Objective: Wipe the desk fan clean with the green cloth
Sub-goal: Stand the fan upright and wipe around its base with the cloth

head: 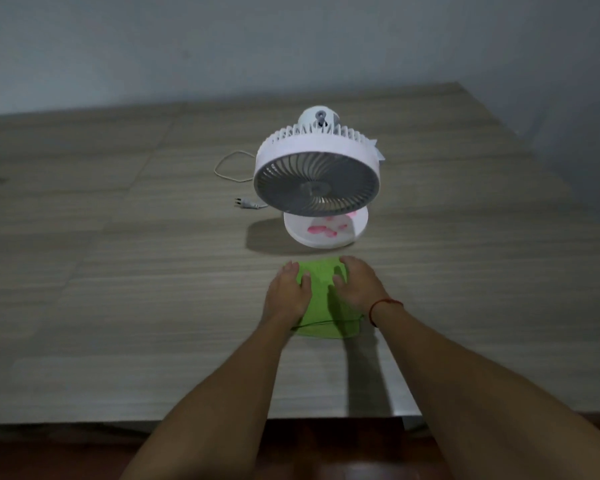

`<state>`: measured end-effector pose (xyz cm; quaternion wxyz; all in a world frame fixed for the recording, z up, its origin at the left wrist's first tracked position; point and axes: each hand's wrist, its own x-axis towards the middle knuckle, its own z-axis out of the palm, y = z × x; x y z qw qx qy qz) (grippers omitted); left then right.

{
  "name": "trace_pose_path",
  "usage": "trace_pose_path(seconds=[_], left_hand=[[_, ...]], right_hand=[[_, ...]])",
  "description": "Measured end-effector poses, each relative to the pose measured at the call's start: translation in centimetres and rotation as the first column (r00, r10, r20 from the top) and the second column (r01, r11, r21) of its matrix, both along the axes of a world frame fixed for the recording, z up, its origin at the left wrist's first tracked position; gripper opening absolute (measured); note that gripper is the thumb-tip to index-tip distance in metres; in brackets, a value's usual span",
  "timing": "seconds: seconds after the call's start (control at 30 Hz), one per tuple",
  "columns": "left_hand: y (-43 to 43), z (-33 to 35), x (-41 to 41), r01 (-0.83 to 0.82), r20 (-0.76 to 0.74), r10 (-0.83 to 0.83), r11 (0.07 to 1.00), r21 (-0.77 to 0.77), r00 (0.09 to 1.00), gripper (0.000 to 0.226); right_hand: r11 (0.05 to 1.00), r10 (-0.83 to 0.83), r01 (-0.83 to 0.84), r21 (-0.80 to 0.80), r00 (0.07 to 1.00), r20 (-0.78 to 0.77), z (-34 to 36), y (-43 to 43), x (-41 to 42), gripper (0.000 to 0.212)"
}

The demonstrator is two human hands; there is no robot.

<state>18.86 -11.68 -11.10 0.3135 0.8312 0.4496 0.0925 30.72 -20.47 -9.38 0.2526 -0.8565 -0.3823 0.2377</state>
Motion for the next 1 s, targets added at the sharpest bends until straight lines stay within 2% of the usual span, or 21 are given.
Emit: trace_pose_path(seconds=[0.1,0.2,0.27,0.47,0.63,0.73,0.8,0.93,1.0], left_hand=[[0.9,-3.0,0.0,0.12,-0.111,-0.102,0.979,0.167,0.989,0.057],[0.9,-5.2,-0.3,0.135,-0.102,-0.106,0.926,0.352,0.989,0.057],[1.1,-5.6,-0.3,0.142,-0.08,-0.121,0.919,0.369,0.989,0.057],[-1.6,-5.7,-2.4,0.169,-0.096,-0.144,0.927,0.335,0.985,0.059],[-6.4,-5.3,-5.8,0.15,-0.06,-0.139,0.939,0.308,0.989,0.059],[-7.5,-4.9,-6.5,0.131,-0.024,-0.13,0.946,0.296,0.991,0.058],[-7.3,-4.8,-6.5,0.078,0.065,-0.1,0.957,0.279,0.993,0.057],[-5.6,-4.3,-6.2,-0.049,0.276,0.002,0.986,0.161,0.961,0.051],[-4.3,-4.2,-5.4,-0.076,0.327,0.03,0.988,0.132,0.945,0.048]], right_hand=[[0.991,0.133,-0.133,-0.007,0.981,0.142,-2.8,0.0,0.6,0.056],[0.985,0.139,-0.166,0.056,0.935,0.326,-5.6,-0.7,0.3,0.053],[0.982,0.126,-0.17,0.083,0.914,0.386,-6.3,-1.0,0.0,0.053],[0.986,0.141,-0.167,0.021,0.89,0.434,-6.6,-4.2,-2.8,0.051],[0.988,0.147,-0.154,-0.015,0.907,0.395,-6.0,-8.8,-6.1,0.053],[0.989,0.139,-0.148,-0.011,0.896,0.422,-5.8,-9.6,-7.0,0.053],[0.991,0.089,-0.119,0.052,0.915,0.394,-6.0,-9.4,-6.9,0.055],[0.953,-0.091,0.041,0.3,0.984,0.155,-5.8,-8.4,-5.3,0.061],[0.947,-0.118,0.068,0.315,0.983,0.142,-5.8,-7.5,-4.1,0.06]])
